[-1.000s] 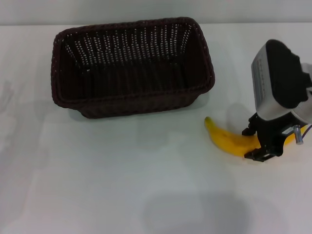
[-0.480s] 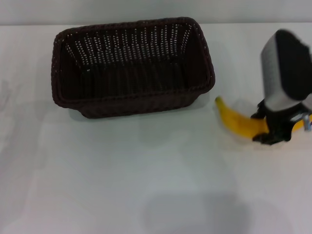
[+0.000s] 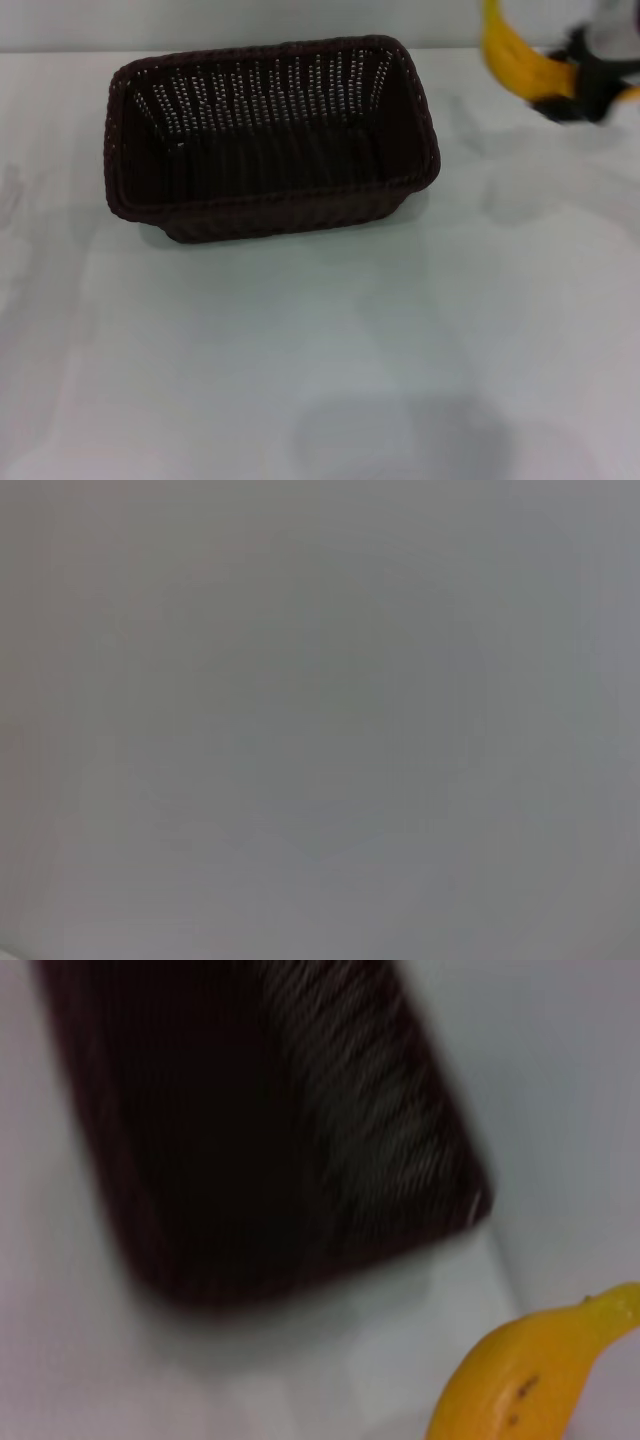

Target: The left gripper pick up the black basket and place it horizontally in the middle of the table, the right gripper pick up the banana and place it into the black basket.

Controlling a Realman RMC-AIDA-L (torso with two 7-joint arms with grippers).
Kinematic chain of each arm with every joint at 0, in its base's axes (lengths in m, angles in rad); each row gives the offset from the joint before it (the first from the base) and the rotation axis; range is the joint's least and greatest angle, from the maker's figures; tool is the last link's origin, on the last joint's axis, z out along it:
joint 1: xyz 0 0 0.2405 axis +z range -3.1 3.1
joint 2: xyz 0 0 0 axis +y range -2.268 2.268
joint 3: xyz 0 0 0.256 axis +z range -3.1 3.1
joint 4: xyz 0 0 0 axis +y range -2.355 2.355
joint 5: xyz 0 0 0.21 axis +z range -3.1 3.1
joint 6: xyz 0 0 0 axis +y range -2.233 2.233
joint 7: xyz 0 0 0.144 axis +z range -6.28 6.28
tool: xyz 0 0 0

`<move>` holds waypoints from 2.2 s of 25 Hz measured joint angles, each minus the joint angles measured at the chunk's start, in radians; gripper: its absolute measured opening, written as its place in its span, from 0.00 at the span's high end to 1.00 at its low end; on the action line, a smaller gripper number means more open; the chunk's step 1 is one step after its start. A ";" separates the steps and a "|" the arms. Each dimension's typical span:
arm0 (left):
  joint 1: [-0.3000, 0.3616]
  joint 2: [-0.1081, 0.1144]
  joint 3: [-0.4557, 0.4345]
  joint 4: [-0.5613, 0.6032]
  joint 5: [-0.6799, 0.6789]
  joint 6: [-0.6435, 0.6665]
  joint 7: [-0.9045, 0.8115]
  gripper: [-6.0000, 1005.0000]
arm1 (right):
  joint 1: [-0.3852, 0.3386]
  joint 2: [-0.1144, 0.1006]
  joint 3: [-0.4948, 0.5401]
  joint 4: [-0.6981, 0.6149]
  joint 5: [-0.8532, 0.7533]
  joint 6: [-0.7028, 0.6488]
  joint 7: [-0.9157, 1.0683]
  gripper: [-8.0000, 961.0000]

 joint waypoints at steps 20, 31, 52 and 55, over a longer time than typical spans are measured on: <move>-0.020 0.002 0.000 -0.012 -0.014 0.000 0.000 0.12 | 0.092 0.005 -0.543 0.334 0.456 -0.658 -0.140 0.51; -0.024 0.002 0.000 -0.012 -0.013 0.001 0.000 0.12 | -0.011 0.000 -0.483 0.254 0.550 -0.704 -0.143 0.31; -0.014 -0.002 0.002 -0.024 -0.013 -0.002 0.001 0.12 | -0.085 0.003 0.647 1.258 1.831 -0.182 -1.251 0.12; -0.008 -0.003 0.003 -0.026 -0.012 -0.008 0.032 0.12 | -0.101 0.001 0.719 1.348 1.899 -0.225 -1.561 0.12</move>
